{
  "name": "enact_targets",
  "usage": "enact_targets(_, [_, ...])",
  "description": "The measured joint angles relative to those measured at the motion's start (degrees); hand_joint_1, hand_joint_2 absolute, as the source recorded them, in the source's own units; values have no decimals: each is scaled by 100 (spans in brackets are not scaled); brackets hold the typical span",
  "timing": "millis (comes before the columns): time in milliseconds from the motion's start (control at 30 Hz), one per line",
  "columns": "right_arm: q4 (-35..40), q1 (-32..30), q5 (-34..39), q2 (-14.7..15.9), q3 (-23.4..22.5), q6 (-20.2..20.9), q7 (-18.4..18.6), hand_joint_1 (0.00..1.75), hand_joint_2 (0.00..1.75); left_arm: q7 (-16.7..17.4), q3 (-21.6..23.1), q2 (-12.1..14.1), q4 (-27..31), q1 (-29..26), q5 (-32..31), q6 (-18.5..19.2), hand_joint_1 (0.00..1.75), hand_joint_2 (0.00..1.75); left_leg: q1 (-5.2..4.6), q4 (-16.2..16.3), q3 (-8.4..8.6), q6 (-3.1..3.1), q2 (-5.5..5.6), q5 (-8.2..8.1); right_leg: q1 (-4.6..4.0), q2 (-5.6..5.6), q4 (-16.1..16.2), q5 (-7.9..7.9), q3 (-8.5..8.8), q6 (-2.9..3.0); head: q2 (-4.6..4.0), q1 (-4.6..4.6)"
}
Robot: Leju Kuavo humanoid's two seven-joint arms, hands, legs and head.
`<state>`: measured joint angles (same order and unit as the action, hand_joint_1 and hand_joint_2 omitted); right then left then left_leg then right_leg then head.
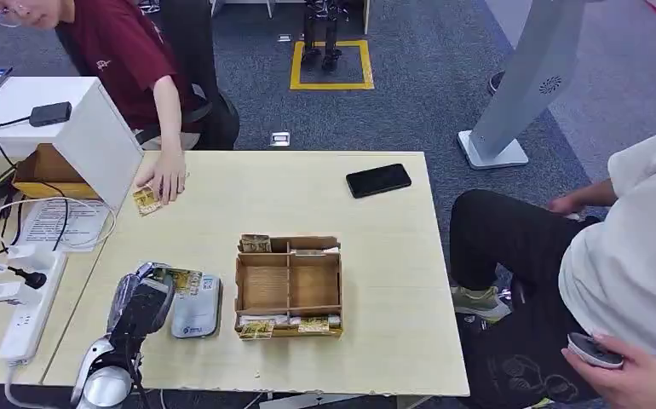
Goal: Pass the card to the sensor for recognition and then transmit it.
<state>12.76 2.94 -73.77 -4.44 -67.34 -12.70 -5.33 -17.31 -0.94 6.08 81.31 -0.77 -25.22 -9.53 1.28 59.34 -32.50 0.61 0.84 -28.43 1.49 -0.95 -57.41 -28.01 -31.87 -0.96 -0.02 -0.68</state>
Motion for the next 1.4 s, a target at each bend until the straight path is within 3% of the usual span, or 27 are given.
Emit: enact_targets(1400, [0,0,-98,-11,0,-2,-2,0,175,118,7,-70,-435,-56,-361,-208,175,175,0,0,-1,0,1,0,0,0,0,0,1,0,0,0])
